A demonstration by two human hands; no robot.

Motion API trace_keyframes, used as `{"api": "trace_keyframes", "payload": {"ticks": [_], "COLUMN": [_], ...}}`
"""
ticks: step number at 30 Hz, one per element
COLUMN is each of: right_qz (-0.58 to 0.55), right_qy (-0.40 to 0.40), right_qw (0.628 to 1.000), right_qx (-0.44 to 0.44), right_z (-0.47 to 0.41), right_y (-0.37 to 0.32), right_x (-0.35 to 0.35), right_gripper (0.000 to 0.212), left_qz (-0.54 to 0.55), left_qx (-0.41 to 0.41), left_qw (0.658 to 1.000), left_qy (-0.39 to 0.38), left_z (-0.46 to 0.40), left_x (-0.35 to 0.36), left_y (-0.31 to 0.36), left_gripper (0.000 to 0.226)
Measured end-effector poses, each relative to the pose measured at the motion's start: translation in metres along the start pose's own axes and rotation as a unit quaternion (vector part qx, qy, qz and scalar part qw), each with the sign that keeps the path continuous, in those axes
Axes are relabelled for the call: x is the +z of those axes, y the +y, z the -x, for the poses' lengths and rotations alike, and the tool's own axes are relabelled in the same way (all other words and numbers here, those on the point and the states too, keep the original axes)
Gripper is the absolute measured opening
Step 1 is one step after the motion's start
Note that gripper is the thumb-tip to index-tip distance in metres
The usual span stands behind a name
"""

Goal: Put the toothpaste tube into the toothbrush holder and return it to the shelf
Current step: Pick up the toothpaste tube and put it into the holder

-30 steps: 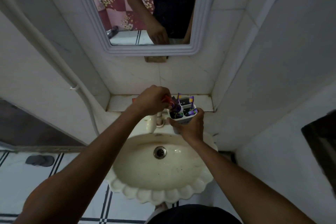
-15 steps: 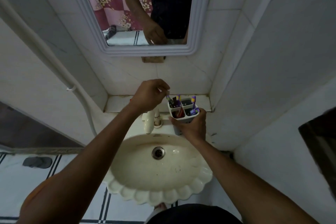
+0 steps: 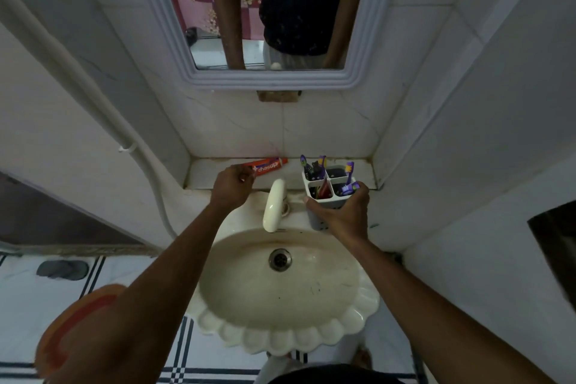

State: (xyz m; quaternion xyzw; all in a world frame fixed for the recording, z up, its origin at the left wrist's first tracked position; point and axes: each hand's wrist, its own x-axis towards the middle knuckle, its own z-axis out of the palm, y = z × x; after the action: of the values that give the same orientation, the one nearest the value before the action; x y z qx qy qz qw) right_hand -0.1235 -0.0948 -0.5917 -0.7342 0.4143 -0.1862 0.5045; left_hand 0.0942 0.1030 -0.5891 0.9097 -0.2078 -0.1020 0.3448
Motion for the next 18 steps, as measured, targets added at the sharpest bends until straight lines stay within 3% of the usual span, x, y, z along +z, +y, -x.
{"api": "trace_keyframes", "payload": {"ticks": [5,10,14,16,18], "right_qz": [-0.005,-0.013,-0.016,-0.018,-0.017], "right_qy": [0.011,0.017,0.022,0.018,0.016], "right_qw": [1.0,1.0,1.0,1.0,1.0], "right_qx": [0.004,0.012,0.01,0.012,0.015], "right_z": [-0.002,-0.002,-0.004,-0.005,-0.005], "right_y": [-0.004,-0.004,-0.005,-0.004,-0.004], "right_x": [0.008,0.013,0.015,0.014,0.014], "right_gripper": [0.126,0.125,0.127,0.128,0.128], "left_qz": [-0.065,-0.253,-0.342,-0.345,-0.247], "left_qx": [0.028,-0.002,-0.002,0.006,0.008], "left_qw": [0.997,0.966,0.937,0.937,0.968], "left_qy": [0.035,-0.059,-0.071,-0.052,-0.04], "left_z": [-0.03,-0.057,-0.067,-0.07,-0.067], "left_x": [0.013,0.028,0.028,0.021,0.01], "left_y": [-0.012,-0.03,-0.029,-0.022,-0.012], "left_gripper": [0.025,0.055,0.054,0.045,0.032]}}
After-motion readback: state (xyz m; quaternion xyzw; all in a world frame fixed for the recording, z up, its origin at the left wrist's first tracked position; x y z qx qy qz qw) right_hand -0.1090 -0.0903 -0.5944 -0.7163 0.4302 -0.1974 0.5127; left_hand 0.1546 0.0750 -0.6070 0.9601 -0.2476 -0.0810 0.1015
